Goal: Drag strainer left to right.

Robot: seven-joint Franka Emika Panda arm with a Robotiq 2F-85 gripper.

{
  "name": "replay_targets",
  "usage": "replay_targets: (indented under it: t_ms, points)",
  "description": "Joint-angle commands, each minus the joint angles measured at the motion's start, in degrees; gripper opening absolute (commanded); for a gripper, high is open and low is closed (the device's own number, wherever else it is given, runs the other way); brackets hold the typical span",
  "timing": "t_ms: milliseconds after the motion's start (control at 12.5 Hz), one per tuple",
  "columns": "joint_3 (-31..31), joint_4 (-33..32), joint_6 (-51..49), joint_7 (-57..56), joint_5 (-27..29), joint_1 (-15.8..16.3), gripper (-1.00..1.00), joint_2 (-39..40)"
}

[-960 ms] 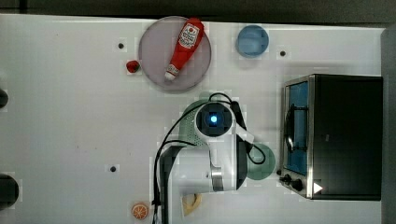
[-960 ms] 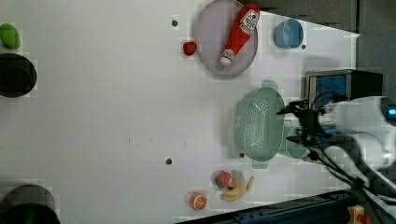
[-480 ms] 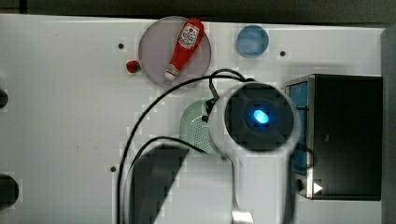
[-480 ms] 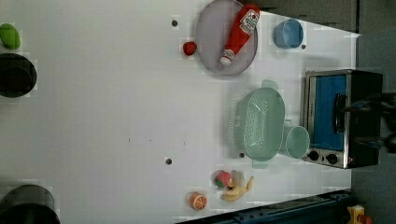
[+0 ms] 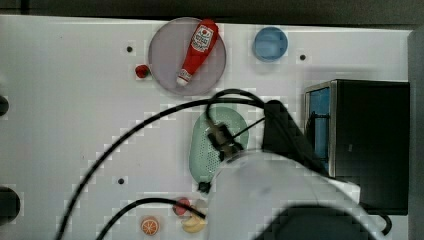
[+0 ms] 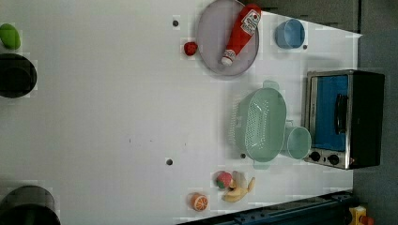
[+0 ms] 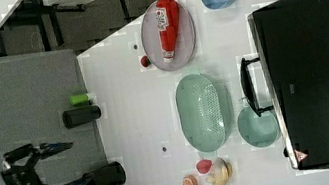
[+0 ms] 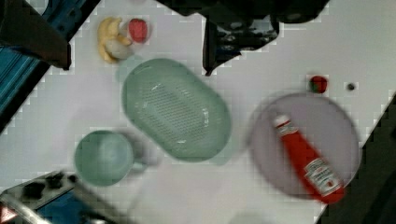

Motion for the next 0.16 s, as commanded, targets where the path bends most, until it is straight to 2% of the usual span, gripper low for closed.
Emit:
replay_targets:
  t_ms: [80,160]
  points:
    - [-0.09,-1.94,-1.46,-6.22,-0.69,-1.11,1.00,3.60]
    - [-0.34,-1.97,-1.46,-6.22,-0.68,-1.12,1.00,3.64]
